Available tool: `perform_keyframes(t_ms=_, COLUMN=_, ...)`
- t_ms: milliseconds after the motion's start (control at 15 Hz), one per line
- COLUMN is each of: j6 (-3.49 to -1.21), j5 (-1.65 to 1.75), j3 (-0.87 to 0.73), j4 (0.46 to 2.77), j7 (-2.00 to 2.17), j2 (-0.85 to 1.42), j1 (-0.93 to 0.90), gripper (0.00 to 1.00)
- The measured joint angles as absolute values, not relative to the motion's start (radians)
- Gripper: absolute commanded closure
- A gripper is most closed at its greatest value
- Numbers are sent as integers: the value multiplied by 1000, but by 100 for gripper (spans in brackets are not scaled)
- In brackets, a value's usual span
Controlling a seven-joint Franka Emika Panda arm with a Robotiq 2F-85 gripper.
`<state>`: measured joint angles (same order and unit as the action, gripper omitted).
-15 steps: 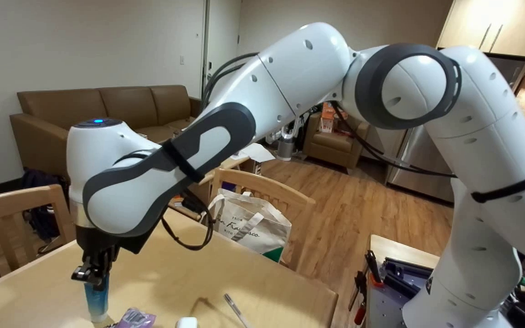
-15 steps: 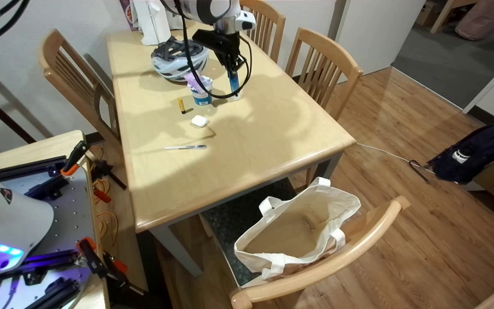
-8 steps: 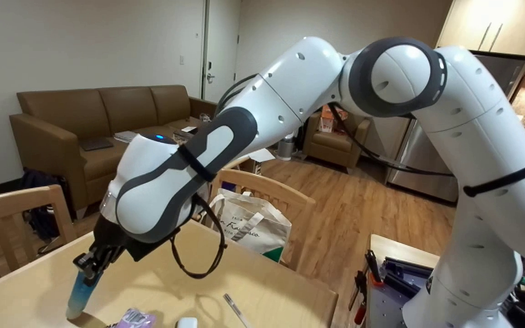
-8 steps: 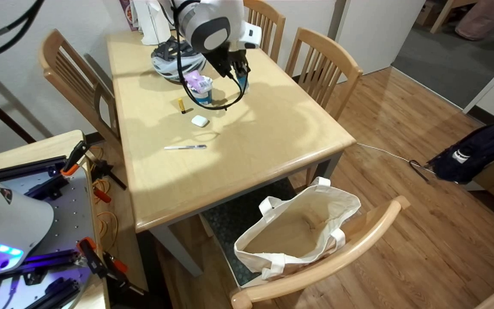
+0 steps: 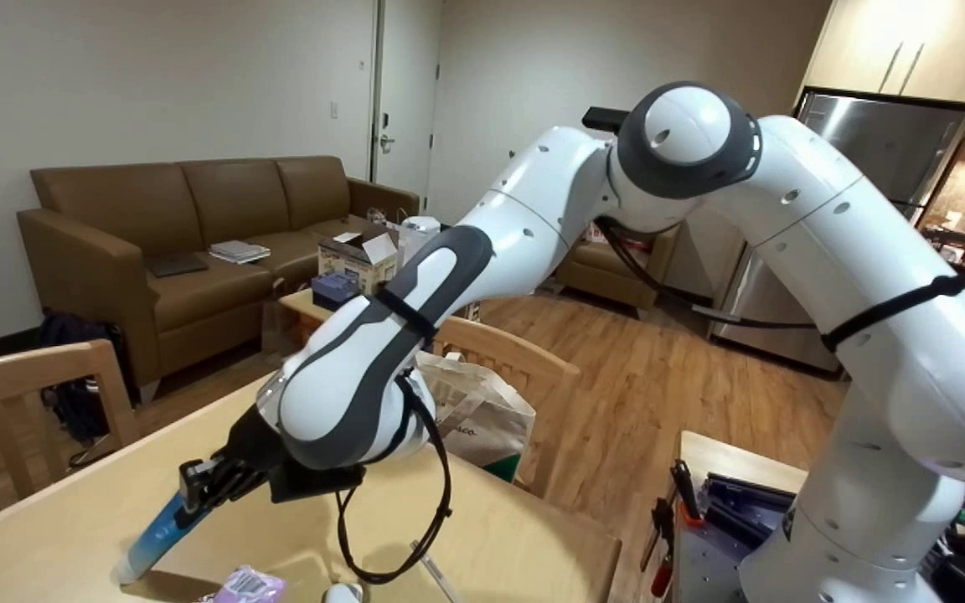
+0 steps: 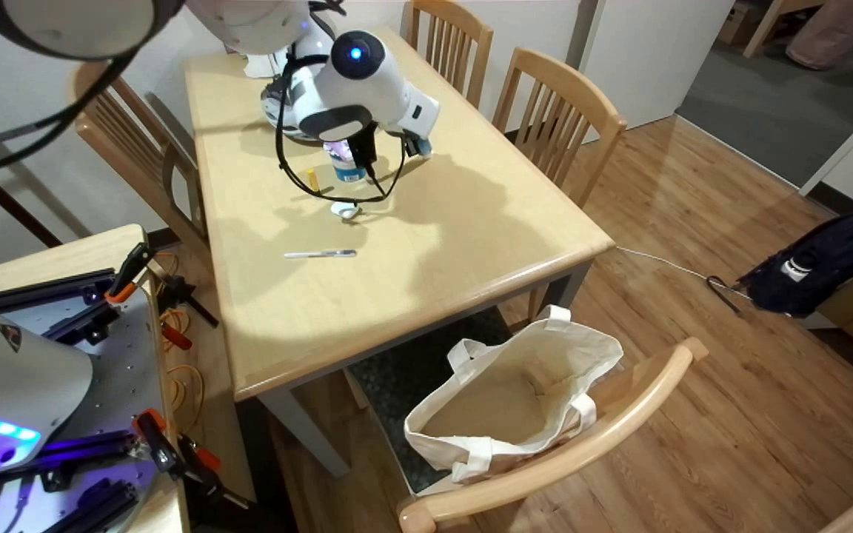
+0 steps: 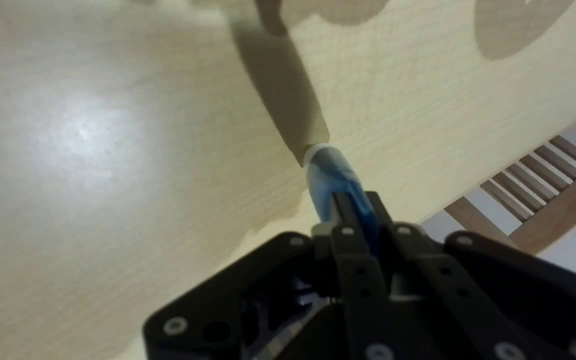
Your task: Make the tube lie down
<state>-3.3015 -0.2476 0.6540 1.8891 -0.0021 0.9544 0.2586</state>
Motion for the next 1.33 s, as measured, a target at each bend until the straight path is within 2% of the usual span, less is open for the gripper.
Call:
perform_keyframes(t_ms=133, j6=-3358, j5=-201, j3=709, j4=1932, j7=17, j2=999, j1=341, gripper=98)
perform_keyframes(t_ms=267, j6=-3371, j5=-180, j3=700, j4=1969, j7=56, j2=1014, j1=375, gripper=98)
perform_keyframes(t_ms=533, j6=-3281, j5=-195, j3=520, j4=2004, j7=146, j2=938, j1=284, gripper=98)
perform_keyframes(t_ms=600, j6=-3230, j5=-198, j3=467, j4=2003, j7=161, j2=903, j1=244, gripper=68)
perform_keyframes(t_ms=733, j6=-3101, j5=-199, j3=357, j4=1991, j7=186, j2=827, j1=146, gripper=61)
perform_keyframes(t_ms=1000, j6=-2777, j5=-160, j3=149, j4=1895, j7=195, j2=726, j1=-62, gripper=35)
perform_keyframes(t_ms=1333, j6=-2603, j5=-76, j3=64, j4=1777, j7=193, j2=720, j1=-170, gripper=3)
